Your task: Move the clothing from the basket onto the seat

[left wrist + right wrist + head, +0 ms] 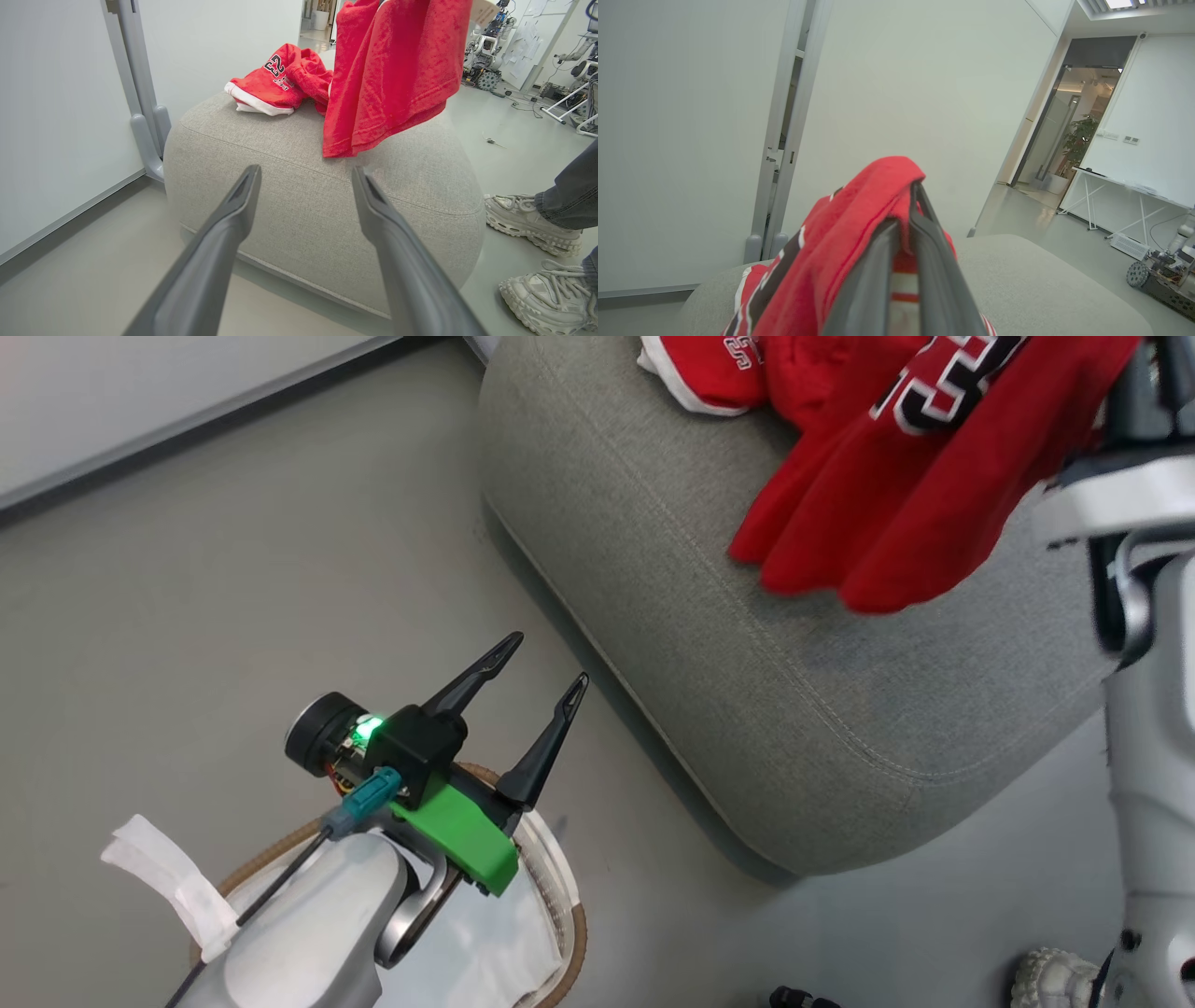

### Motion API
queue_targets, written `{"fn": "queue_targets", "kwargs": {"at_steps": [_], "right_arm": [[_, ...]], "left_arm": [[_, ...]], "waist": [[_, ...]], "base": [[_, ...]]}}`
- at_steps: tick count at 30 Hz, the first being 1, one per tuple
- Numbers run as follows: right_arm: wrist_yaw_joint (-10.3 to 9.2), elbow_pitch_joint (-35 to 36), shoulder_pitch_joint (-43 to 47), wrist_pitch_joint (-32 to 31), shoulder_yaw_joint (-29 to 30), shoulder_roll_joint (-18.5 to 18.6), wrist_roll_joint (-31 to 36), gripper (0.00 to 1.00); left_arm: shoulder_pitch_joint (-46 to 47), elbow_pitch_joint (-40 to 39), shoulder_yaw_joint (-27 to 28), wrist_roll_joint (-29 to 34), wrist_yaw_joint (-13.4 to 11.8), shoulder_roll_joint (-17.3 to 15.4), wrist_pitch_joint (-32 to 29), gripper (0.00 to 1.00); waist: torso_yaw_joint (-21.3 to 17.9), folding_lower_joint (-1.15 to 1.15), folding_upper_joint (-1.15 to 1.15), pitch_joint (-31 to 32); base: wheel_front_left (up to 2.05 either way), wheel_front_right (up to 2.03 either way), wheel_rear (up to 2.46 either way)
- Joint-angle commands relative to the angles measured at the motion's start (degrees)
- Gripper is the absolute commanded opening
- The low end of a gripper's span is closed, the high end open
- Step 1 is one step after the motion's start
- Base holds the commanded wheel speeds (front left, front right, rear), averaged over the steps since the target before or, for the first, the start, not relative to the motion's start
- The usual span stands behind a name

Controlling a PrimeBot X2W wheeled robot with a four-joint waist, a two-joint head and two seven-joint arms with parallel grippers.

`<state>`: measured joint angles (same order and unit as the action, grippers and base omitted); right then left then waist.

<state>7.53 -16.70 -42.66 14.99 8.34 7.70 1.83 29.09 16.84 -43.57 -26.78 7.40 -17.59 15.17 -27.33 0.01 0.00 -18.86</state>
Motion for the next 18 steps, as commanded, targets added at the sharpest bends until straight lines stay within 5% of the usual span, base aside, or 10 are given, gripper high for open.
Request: {"fn": "queue_targets", "kwargs": {"at_steps": [1, 11, 18], "right_arm": [[-0.08, -0.86, -4.07, -0.18, 1.29, 1.27, 1.07, 0.00], [-0.08, -4.17, -21.48, -6.97, 11.63, 10.15, 11.04, 0.00], [-0.08, -5.97, -23.33, -10.66, 19.88, 9.76, 17.99, 0.00]], "left_arm": [[1.57, -0.59, 0.04, -0.38, 0.16, -1.12, -0.05, 1.00], [5.27, -3.90, 1.09, -1.86, 0.16, -3.35, -0.05, 1.00], [7.17, -5.97, 2.04, -2.38, 0.16, -4.41, -0.05, 1.00]], "waist": [[7.45, -0.01, 0.00, -9.53], [16.65, -0.01, 0.00, -18.65], [20.43, -0.01, 0.00, -23.50]], "base": [[0.00, 0.00, 0.00], [0.00, 0.00, 0.00], [0.00, 0.00, 0.00]]}}
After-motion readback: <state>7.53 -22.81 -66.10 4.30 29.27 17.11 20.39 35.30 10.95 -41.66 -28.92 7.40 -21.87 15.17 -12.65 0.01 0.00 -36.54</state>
